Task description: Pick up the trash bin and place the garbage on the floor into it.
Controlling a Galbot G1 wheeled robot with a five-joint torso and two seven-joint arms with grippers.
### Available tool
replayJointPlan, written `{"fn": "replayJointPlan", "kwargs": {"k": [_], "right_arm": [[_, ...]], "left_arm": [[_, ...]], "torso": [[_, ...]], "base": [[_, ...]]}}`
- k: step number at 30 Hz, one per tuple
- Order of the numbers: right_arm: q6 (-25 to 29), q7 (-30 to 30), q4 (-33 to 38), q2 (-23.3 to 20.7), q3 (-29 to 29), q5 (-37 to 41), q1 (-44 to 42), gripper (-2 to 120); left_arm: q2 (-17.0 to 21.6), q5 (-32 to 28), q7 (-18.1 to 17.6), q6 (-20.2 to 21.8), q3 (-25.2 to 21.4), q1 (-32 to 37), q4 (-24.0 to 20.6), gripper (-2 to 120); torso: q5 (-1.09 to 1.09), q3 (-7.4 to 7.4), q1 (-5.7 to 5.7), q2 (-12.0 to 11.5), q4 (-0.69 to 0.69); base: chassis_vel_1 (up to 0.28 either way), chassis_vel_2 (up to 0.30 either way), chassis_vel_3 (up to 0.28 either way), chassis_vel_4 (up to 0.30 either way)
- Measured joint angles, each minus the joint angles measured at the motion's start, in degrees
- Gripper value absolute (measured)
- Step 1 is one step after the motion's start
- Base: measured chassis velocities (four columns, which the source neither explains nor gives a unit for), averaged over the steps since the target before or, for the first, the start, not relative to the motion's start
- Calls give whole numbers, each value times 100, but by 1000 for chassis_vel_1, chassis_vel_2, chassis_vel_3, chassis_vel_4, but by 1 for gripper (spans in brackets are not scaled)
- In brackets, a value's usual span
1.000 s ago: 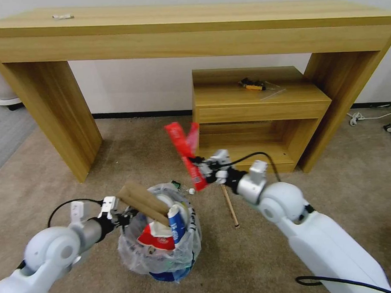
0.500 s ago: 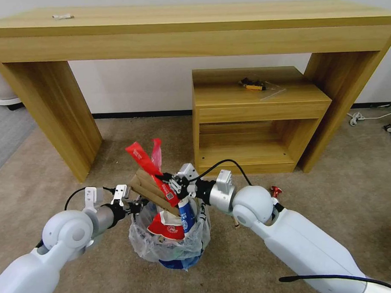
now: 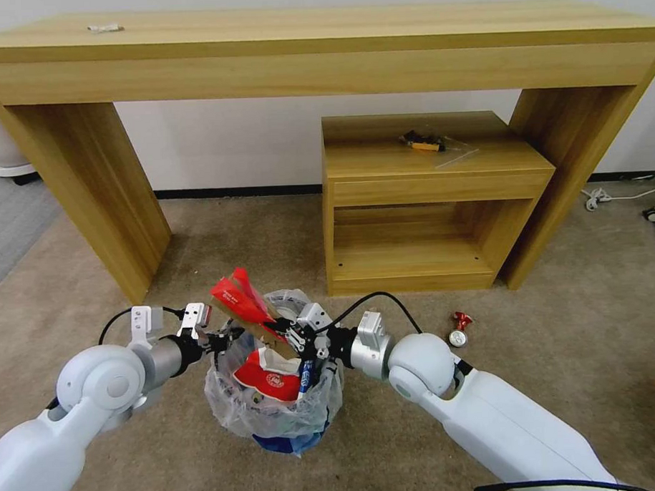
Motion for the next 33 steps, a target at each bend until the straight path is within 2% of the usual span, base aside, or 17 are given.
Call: {"fn": "replayJointPlan", "kwargs": {"k": [1, 2, 5, 6, 10, 14, 16, 18, 20, 22, 24, 30, 33], "right_arm": [[-10, 43, 23, -38, 9, -5, -9, 14], [-10, 43, 23, -38, 9, -5, -9, 14], [-36, 144, 90, -175, 26, -50, -116, 29], [-36, 144, 90, -175, 26, -50, -116, 29], [-36, 304, 229, -199, 107, -13, -196, 48], [-37, 404, 328, -190, 206, 45, -203, 57], [-41, 474, 476, -205, 379, 107, -246, 68], [-45, 496, 538, -222, 441, 138, -273, 72], [-60, 538, 737, -329, 663, 210, -413, 84], [-60, 538, 737, -329, 663, 210, -413, 84], [-58, 540, 831, -420, 802, 218, -550, 96], [-37, 645, 636, -454, 1196, 194, -870, 100], [72, 676, 66, -467, 1579, 44, -1088, 100]], "left_arm": [[0, 1, 12, -1, -37, 14, 7, 0], [0, 1, 12, -1, -37, 14, 7, 0], [18, 1, 62, -1, -171, 77, 20, 0], [18, 1, 62, -1, -171, 77, 20, 0], [26, 48, 120, -2, -277, 195, 40, 0], [25, 111, 158, -2, -345, 284, 67, 0], [24, 196, 220, -2, -450, 427, 98, 0], [24, 223, 239, -2, -491, 479, 109, 0], [9, 299, 302, -3, -643, 645, 126, 0], [8, 301, 303, -2, -648, 650, 126, 0], [-10, 325, 328, -2, -737, 754, 111, 0], [-75, 367, 331, -3, -987, 1017, 28, 0], [-93, 453, 399, -2, -1243, 1221, -10, 0]], "torso": [[0, 0, 0, 0, -1], [0, 0, 0, 0, -1], [0, 0, 0, 0, -1], [0, 0, 0, 0, -1], [0, 0, 0, 0, -1], [0, 0, 0, 0, -1], [0, 0, 0, 0, 0], [0, 0, 0, 0, 0], [0, 0, 0, 0, 0], [0, 0, 0, 0, 0], [0, 0, 0, 0, 0], [1, 0, 0, 1, -1], [1, 0, 0, 1, 0]], "base": [[0, 0, 0, 0], [0, 0, 0, 0], [0, 0, 0, 0], [0, 0, 0, 0], [0, 0, 0, 0], [0, 0, 0, 0], [0, 0, 0, 0], [0, 0, 0, 0], [0, 0, 0, 0], [0, 0, 0, 0], [0, 0, 0, 0], [0, 0, 0, 0], [0, 0, 0, 0]]}}
